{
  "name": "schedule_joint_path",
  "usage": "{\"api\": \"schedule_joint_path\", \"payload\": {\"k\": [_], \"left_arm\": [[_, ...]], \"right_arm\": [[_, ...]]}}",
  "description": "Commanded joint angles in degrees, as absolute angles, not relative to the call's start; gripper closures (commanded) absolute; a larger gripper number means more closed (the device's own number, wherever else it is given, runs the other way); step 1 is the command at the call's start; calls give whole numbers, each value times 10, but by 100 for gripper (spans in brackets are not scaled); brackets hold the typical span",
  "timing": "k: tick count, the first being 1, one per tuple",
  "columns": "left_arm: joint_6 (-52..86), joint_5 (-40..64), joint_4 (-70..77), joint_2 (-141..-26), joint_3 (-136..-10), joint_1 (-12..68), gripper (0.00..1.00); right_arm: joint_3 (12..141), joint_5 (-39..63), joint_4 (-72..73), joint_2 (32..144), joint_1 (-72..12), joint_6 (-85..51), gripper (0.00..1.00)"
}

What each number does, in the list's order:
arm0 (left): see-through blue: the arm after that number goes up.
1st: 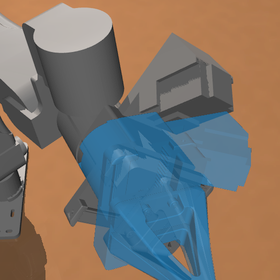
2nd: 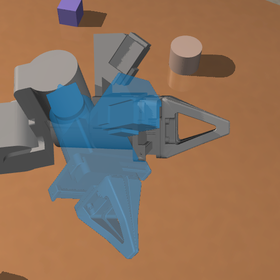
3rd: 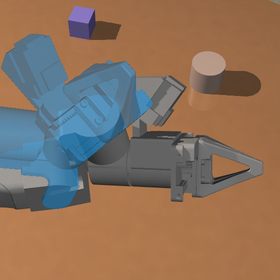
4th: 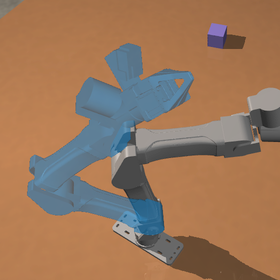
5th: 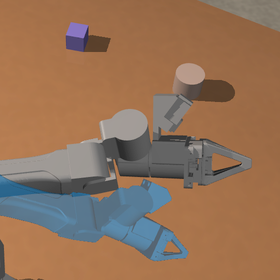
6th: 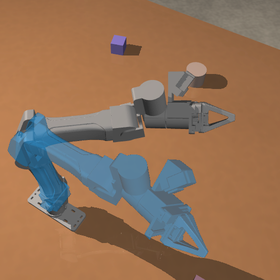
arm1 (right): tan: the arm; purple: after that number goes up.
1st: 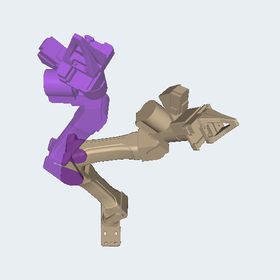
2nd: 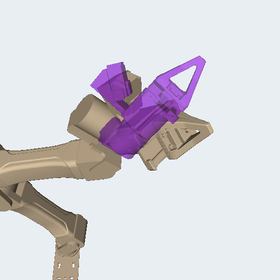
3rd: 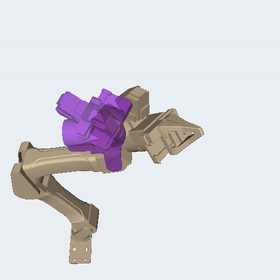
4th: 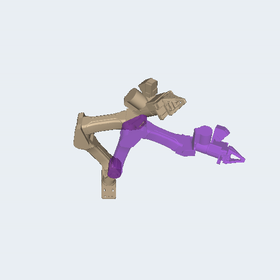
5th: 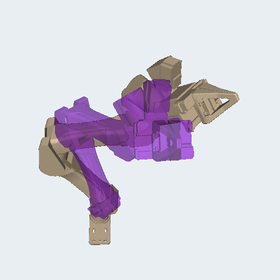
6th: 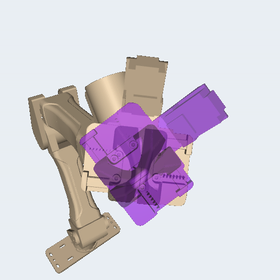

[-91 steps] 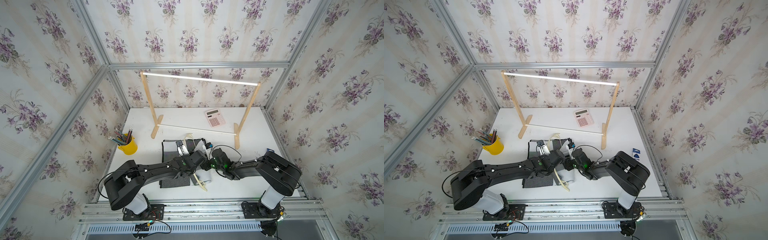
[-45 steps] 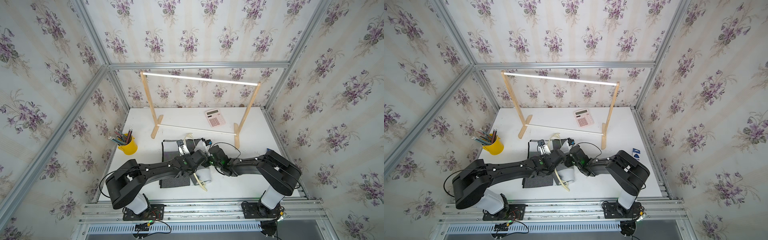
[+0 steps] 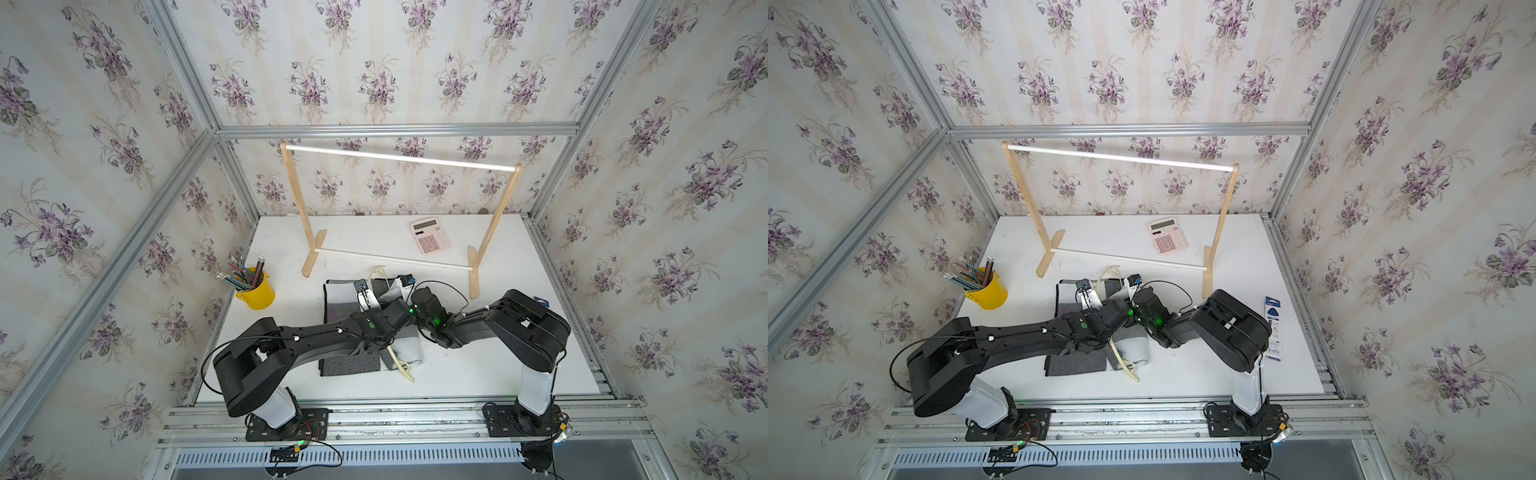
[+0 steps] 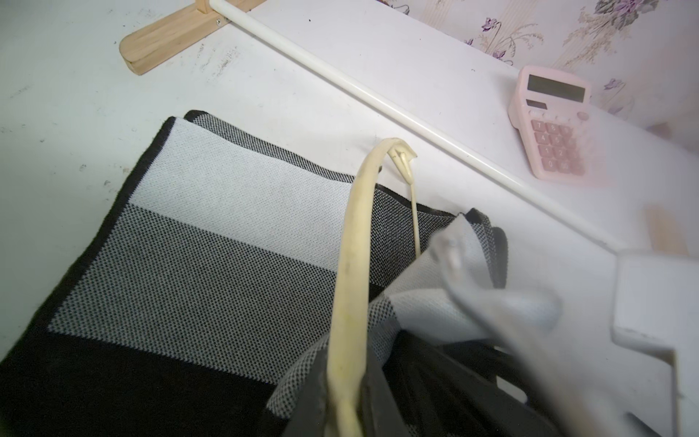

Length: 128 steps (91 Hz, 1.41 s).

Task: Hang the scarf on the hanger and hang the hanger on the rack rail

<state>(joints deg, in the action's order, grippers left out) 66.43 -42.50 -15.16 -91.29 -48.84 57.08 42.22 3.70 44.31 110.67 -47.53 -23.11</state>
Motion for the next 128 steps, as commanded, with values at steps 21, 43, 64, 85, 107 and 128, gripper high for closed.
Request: {"api": "schedule_joint_path", "payload": {"k": [21, 43, 64, 85, 107, 128], "left_arm": [[588, -357, -314, -936, -479, 570, 100], [583, -354, -309, -933, -482, 569, 100], [555, -360, -304, -921, -496, 571, 100], [522, -369, -300, -903, -517, 573, 100], [504, -371, -294, -902, -532, 573, 100], [484, -358, -281, -903, -542, 573, 100]], "right_arm": [[494, 145, 514, 1172, -465, -242, 70], [526, 185, 527, 1217, -465, -300, 70], [519, 150, 463, 1195, -463, -303, 68], [464, 136, 460, 1126, -462, -303, 65], [352, 37, 380, 981, -462, -280, 64], [248, -18, 326, 856, -462, -292, 63]]}}
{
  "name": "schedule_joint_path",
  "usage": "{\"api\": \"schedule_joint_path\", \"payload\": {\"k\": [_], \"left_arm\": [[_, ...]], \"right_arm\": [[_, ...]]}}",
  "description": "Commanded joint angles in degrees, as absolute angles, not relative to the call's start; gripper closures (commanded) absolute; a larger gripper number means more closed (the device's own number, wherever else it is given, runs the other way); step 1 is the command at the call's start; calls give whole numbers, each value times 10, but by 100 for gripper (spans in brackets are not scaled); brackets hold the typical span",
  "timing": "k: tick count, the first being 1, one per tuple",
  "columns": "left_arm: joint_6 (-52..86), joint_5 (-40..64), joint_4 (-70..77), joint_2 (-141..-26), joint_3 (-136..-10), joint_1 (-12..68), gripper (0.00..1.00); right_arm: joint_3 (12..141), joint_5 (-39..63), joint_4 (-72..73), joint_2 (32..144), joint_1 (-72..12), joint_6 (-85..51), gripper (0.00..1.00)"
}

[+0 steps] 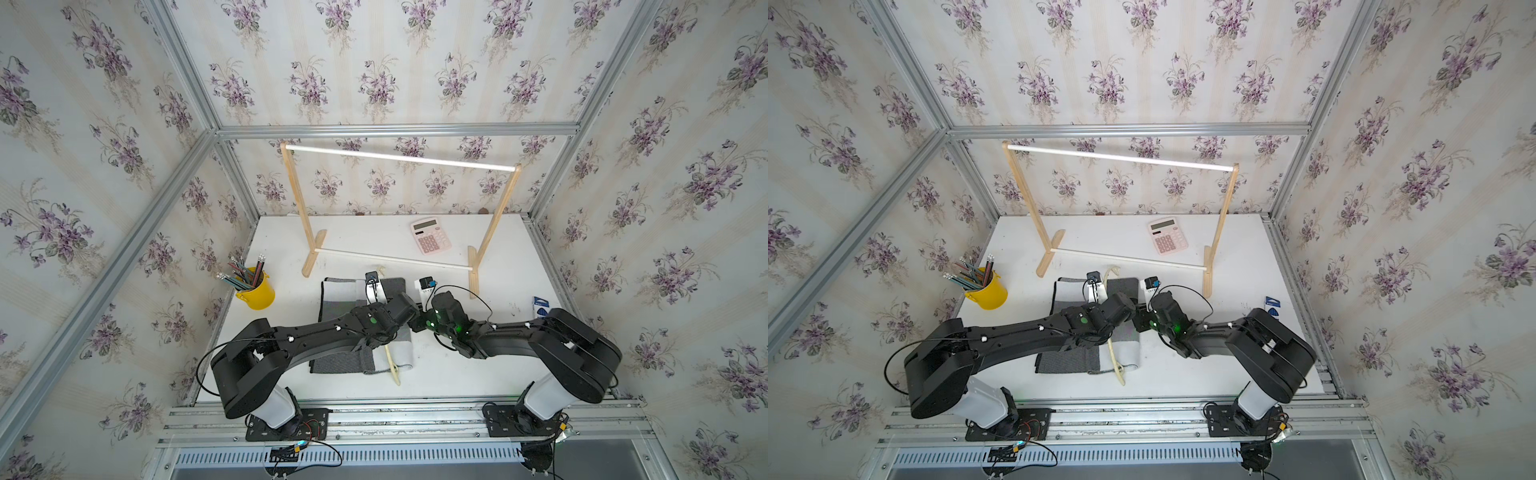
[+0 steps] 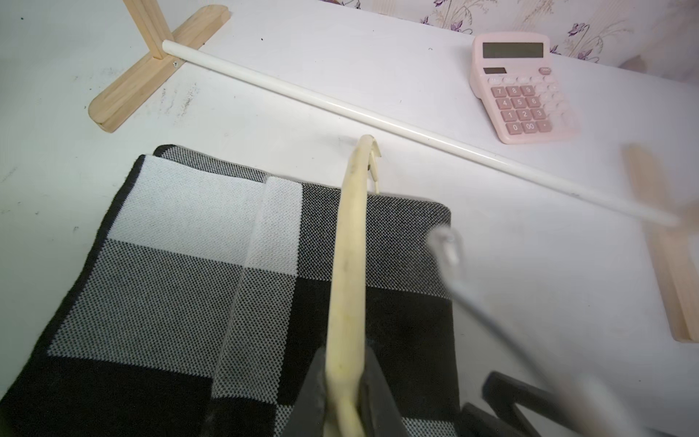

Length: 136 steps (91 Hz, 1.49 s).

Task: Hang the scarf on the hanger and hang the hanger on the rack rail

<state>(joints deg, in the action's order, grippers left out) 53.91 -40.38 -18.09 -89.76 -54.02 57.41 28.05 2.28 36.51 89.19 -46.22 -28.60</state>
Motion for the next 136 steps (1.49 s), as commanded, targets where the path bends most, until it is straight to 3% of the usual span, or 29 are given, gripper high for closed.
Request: {"api": "schedule_joint_path", "payload": {"k": [1, 13, 42, 78, 108, 136], "left_arm": [[480, -357, -280, -903, -544, 574, 100], [456, -348, -284, -902, -567, 575, 100], [419, -342, -290, -919, -610, 584, 100], [364, -368, -298, -860, -660, 608, 100], [396, -383, -290, -913, -685, 608, 100], [426, -395, -310, -927, -717, 608, 100]], "right_arm": [[244, -19, 326, 852, -462, -294, 63], [208, -12, 344, 832, -463, -312, 62], [221, 44, 414, 908, -463, -336, 59], [172, 70, 434, 793, -471, -318, 56], [182, -53, 322, 664, -599, -284, 53], [169, -109, 382, 694, -690, -309, 53]]}}
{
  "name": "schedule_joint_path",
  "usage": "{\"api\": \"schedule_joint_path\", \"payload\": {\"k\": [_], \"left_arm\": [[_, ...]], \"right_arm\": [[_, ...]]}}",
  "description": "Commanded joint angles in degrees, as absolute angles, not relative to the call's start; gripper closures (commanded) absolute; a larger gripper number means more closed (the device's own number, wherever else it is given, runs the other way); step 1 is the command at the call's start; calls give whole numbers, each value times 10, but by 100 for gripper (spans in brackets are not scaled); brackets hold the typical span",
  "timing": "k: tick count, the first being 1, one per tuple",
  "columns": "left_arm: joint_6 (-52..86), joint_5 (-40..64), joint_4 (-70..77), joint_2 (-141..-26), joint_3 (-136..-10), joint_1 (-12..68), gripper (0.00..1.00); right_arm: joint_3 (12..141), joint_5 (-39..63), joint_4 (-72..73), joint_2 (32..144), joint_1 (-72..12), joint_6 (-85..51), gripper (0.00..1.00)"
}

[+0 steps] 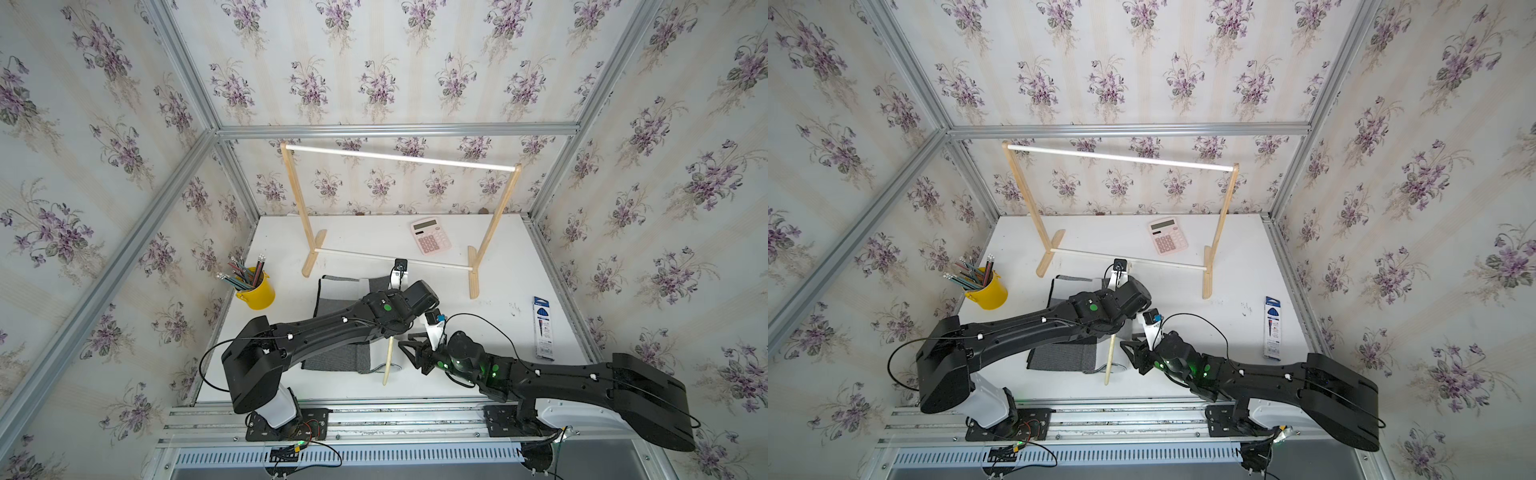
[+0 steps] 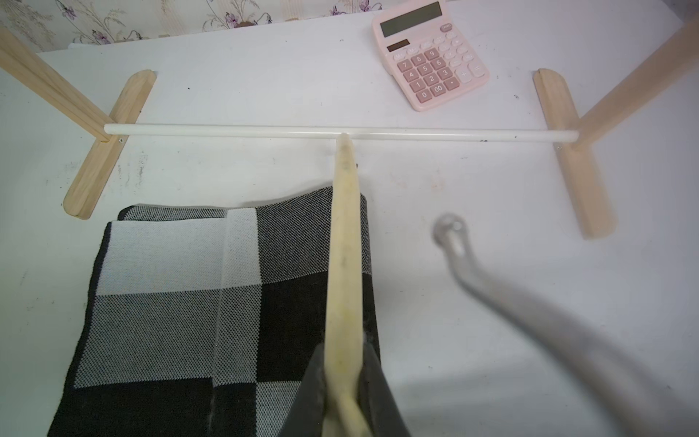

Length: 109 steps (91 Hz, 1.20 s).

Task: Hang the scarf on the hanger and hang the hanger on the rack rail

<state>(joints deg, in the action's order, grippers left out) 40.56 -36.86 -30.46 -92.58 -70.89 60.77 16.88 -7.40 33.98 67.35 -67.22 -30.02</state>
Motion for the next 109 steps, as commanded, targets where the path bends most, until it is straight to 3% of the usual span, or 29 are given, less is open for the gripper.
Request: {"api": "schedule_joint_path", "payload": {"k": [1, 14, 29, 48, 109], "left_arm": [[428, -396, -311, -927, -717, 608, 100], [449, -411, -332, -932, -724, 608, 100], [463, -434, -344, -937, -727, 608, 100], [463, -450, -347, -958, -735, 608, 100], [482, -457, -353, -970, -750, 601, 100]], "right_arm": [[170, -111, 387, 697, -692, -309, 53], [201, -186, 375, 723, -748, -307, 54], [284, -342, 225, 737, -811, -332, 55], [352, -444, 57, 752, -833, -417, 56], [390, -448, 105, 776, -877, -385, 57]]}}
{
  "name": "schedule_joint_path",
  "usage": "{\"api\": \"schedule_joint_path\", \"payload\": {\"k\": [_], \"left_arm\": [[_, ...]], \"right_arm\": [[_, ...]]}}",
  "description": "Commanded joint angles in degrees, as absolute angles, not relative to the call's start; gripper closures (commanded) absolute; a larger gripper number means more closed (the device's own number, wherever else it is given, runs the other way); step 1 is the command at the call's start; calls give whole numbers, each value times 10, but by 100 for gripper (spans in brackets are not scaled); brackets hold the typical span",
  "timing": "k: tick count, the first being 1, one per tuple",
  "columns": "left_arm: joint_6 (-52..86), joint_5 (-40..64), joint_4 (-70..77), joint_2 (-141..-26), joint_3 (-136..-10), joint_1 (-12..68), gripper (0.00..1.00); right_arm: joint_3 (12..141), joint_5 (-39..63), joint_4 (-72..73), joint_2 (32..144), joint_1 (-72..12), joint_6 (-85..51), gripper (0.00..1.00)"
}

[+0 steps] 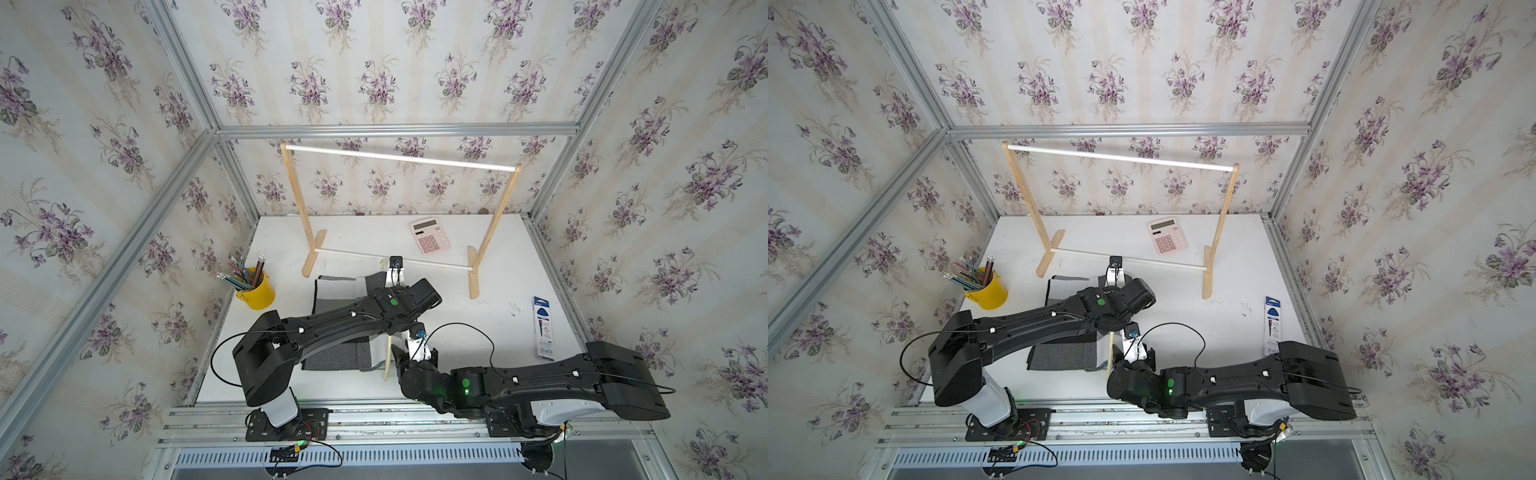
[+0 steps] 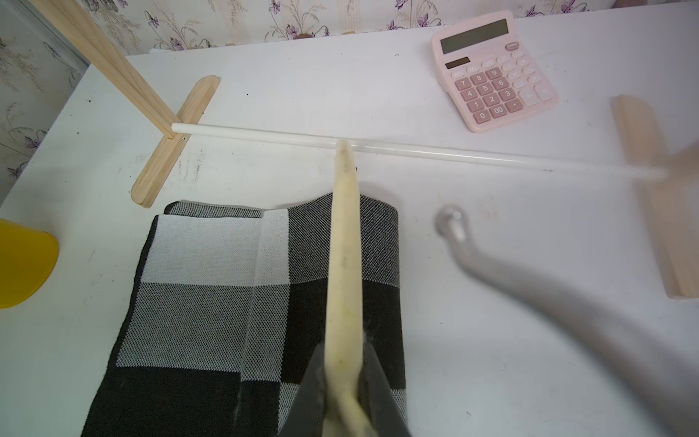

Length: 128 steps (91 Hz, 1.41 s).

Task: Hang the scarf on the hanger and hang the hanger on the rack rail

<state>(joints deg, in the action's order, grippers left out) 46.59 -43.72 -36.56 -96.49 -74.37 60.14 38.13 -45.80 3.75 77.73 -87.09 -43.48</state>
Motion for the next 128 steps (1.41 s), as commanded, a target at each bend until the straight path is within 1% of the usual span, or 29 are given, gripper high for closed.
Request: {"api": "schedule_joint_path", "payload": {"k": [1, 21, 34, 56, 82, 105, 122, 128], "left_arm": [[482, -457, -353, -970, -751, 601, 100], [487, -451, -351, -975, -749, 593, 100], [487, -446, -348, -975, -748, 592, 100], [492, -440, -348, -962, -739, 593, 100], [498, -431, -347, -946, -723, 592, 100], [497, -425, -343, -941, -714, 592, 100], [496, -421, -338, -938, -711, 592, 100], [494, -419, -338, -936, -709, 592, 100]], "right_arm": [[389, -448, 107, 775, -878, -384, 57], [389, -452, 115, 756, -884, -369, 57], [398, -453, 125, 776, -884, -357, 57], [450, -521, 61, 834, -881, -377, 58], [440, -568, 53, 831, -864, -399, 58], [425, -589, 86, 822, -848, -381, 58], [363, -542, 239, 803, -848, -321, 56], [356, -536, 267, 804, -847, -311, 56]]}}
